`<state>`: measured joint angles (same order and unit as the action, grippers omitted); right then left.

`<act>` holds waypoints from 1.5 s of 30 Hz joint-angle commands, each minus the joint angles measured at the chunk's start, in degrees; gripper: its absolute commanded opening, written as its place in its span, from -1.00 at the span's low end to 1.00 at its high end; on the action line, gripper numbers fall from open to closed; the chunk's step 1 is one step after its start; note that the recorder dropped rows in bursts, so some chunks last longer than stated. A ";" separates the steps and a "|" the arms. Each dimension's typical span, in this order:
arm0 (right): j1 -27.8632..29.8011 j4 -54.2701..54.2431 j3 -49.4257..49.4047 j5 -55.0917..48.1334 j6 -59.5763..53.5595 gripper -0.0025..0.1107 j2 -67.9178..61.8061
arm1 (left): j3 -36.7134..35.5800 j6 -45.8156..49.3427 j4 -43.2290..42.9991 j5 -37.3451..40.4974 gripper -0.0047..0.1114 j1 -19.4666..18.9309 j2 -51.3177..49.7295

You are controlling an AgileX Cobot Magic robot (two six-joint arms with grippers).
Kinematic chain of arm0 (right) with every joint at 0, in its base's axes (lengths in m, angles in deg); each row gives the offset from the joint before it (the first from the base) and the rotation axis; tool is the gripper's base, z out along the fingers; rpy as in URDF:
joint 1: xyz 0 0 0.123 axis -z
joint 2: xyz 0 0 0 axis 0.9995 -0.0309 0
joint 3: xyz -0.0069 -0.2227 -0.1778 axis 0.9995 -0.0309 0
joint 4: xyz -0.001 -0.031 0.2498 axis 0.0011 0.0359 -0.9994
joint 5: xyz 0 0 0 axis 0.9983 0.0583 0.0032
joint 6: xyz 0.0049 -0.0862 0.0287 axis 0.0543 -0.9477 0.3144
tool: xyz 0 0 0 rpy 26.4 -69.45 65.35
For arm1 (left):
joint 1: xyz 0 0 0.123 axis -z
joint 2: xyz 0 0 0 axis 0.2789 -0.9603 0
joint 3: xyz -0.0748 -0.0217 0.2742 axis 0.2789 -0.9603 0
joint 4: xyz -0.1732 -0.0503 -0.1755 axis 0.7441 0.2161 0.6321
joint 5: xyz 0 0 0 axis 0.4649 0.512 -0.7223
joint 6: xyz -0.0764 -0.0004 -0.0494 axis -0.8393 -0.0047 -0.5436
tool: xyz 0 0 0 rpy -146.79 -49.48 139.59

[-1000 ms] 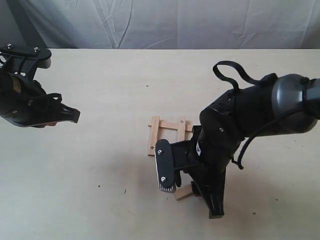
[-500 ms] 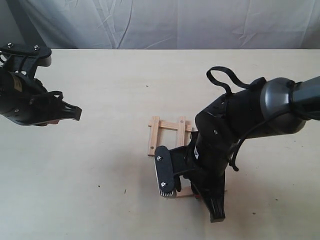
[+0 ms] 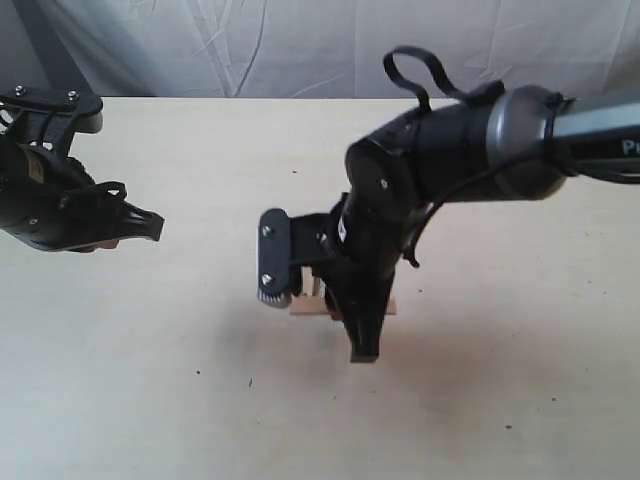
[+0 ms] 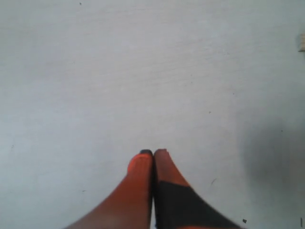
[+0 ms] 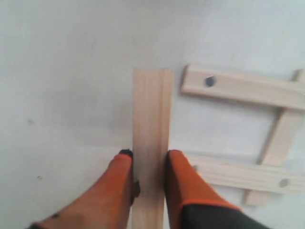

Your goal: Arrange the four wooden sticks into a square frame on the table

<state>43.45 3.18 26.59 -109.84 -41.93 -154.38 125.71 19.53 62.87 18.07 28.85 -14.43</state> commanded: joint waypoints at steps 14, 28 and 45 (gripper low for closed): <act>0.09 6.57 10.23 1.33 12.80 -0.97 -11.40 | -0.12 0.13 0.34 -0.74 -0.92 -0.12 0.53; 0.09 6.85 12.09 -3.42 12.80 -0.97 -9.03 | -0.12 0.25 0.34 -1.04 -0.92 -0.12 0.53; 0.09 10.48 11.68 -5.29 12.70 -0.97 -11.66 | -0.12 0.18 0.45 -1.37 -0.92 -0.12 0.53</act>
<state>43.45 13.44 38.28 -115.69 -29.12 -166.23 125.71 19.68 62.87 17.47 28.85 -14.43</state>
